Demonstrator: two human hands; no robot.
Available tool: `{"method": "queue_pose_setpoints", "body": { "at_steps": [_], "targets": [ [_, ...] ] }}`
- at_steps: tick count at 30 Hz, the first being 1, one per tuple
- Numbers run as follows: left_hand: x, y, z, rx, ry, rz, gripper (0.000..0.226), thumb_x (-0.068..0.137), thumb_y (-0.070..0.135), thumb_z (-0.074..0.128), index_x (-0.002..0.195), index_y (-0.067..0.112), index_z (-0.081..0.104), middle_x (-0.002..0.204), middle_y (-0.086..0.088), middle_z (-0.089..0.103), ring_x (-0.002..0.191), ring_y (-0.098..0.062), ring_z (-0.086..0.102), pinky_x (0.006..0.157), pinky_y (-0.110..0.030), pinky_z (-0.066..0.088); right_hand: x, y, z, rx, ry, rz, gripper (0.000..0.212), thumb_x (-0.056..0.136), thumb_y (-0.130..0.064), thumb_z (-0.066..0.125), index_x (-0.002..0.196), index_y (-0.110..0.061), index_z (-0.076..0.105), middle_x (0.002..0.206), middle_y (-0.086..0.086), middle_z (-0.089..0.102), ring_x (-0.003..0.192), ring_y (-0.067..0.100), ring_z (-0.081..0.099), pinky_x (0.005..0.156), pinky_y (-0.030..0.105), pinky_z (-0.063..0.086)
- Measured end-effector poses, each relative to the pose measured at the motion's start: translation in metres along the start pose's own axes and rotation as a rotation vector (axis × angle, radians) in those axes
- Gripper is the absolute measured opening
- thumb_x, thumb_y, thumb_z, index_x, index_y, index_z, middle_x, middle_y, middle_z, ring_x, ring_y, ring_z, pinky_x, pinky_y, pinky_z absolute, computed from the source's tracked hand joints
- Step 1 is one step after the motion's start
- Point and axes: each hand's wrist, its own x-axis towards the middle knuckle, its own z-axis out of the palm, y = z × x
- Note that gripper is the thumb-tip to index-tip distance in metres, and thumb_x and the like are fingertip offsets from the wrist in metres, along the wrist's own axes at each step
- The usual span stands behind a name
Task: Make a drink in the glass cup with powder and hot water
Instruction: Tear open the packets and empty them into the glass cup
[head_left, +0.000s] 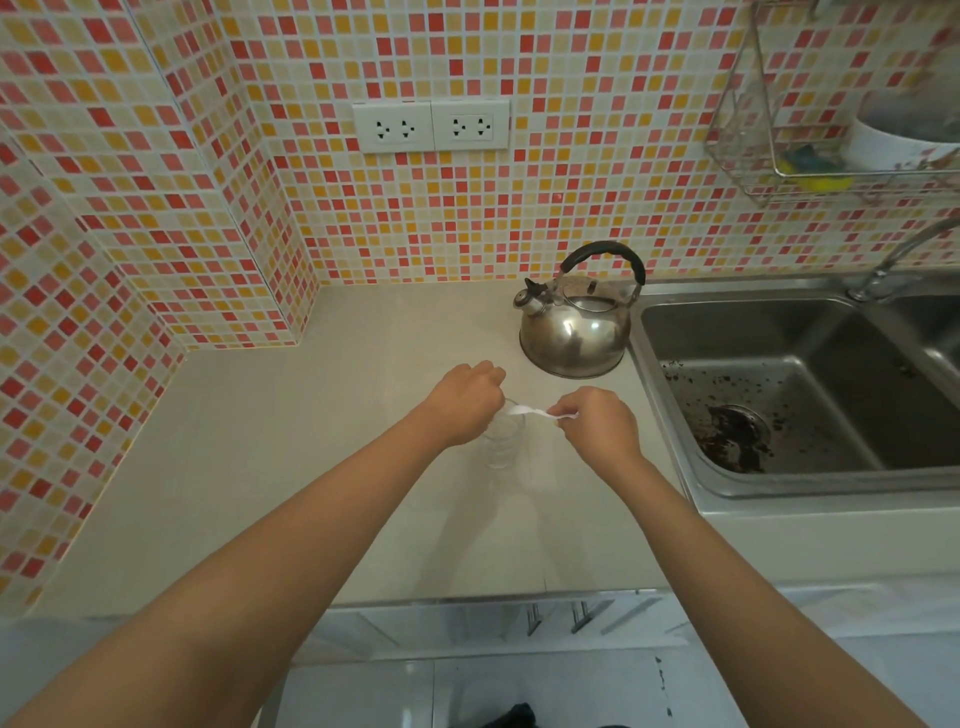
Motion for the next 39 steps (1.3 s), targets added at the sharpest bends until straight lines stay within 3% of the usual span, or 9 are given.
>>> {"method": "queue_pose_setpoints", "body": {
  "at_steps": [6,11,17,22,26,31,39],
  "targets": [
    [0.004,0.01,-0.012,0.257,-0.042,0.138,0.02,0.083,0.0,0.055,0.095,0.012,0.065,0.105,-0.007,0.056,0.101,-0.025,0.05,0.069,-0.031,0.032,-0.002,-0.004,-0.002,-0.18,0.055,-0.122,0.029,0.086,-0.006,0.059,0.105,-0.021,0.074,0.097,0.004,0.069,0.089,0.024,0.063,0.066,0.027,0.042],
    [0.012,0.026,-0.02,0.433,-0.092,0.16,0.02,0.086,0.013,0.058,0.106,0.014,0.063,0.11,-0.004,0.056,0.105,-0.022,0.05,0.073,-0.029,0.03,-0.005,-0.004,0.0,-0.306,0.115,-0.245,0.034,0.086,-0.001,0.057,0.11,-0.02,0.072,0.096,0.007,0.068,0.094,0.025,0.06,0.071,0.027,0.039],
    [0.017,0.04,-0.02,0.521,-0.165,0.103,0.015,0.088,0.021,0.056,0.102,0.018,0.061,0.096,0.001,0.056,0.092,-0.017,0.048,0.07,-0.028,0.029,-0.007,-0.004,0.001,-0.316,0.108,-0.28,0.035,0.086,0.001,0.056,0.112,-0.017,0.071,0.101,0.008,0.07,0.099,0.025,0.058,0.078,0.03,0.043],
    [0.019,0.039,-0.019,0.547,-0.149,0.11,0.017,0.089,0.023,0.055,0.104,0.017,0.06,0.103,0.0,0.057,0.097,-0.019,0.05,0.071,-0.029,0.03,-0.008,-0.004,0.001,-0.323,0.107,-0.286,0.036,0.086,0.001,0.055,0.113,-0.018,0.07,0.101,0.008,0.069,0.099,0.025,0.058,0.078,0.03,0.042],
    [0.019,0.034,-0.017,0.483,-0.119,0.078,0.021,0.088,0.024,0.057,0.107,0.016,0.06,0.106,-0.003,0.055,0.1,-0.02,0.05,0.073,-0.029,0.032,-0.008,-0.007,0.0,-0.316,0.103,-0.281,0.036,0.085,0.002,0.055,0.112,-0.018,0.071,0.099,0.007,0.069,0.098,0.025,0.057,0.079,0.03,0.042],
    [0.014,0.017,-0.011,0.24,-0.06,-0.051,0.033,0.085,0.022,0.059,0.118,0.017,0.057,0.116,-0.006,0.055,0.109,-0.023,0.05,0.085,-0.032,0.037,-0.009,-0.01,0.0,-0.295,0.103,-0.276,0.037,0.083,0.003,0.055,0.109,-0.018,0.072,0.093,0.008,0.067,0.094,0.026,0.057,0.074,0.03,0.04],
    [0.007,-0.001,-0.001,-0.002,0.035,-0.107,0.03,0.079,0.025,0.065,0.108,0.017,0.064,0.106,-0.006,0.057,0.099,-0.024,0.054,0.071,-0.031,0.031,-0.009,-0.014,-0.001,-0.185,0.12,-0.211,0.034,0.083,0.002,0.058,0.107,-0.017,0.073,0.095,0.007,0.068,0.093,0.024,0.057,0.076,0.031,0.046]
  ]
}}
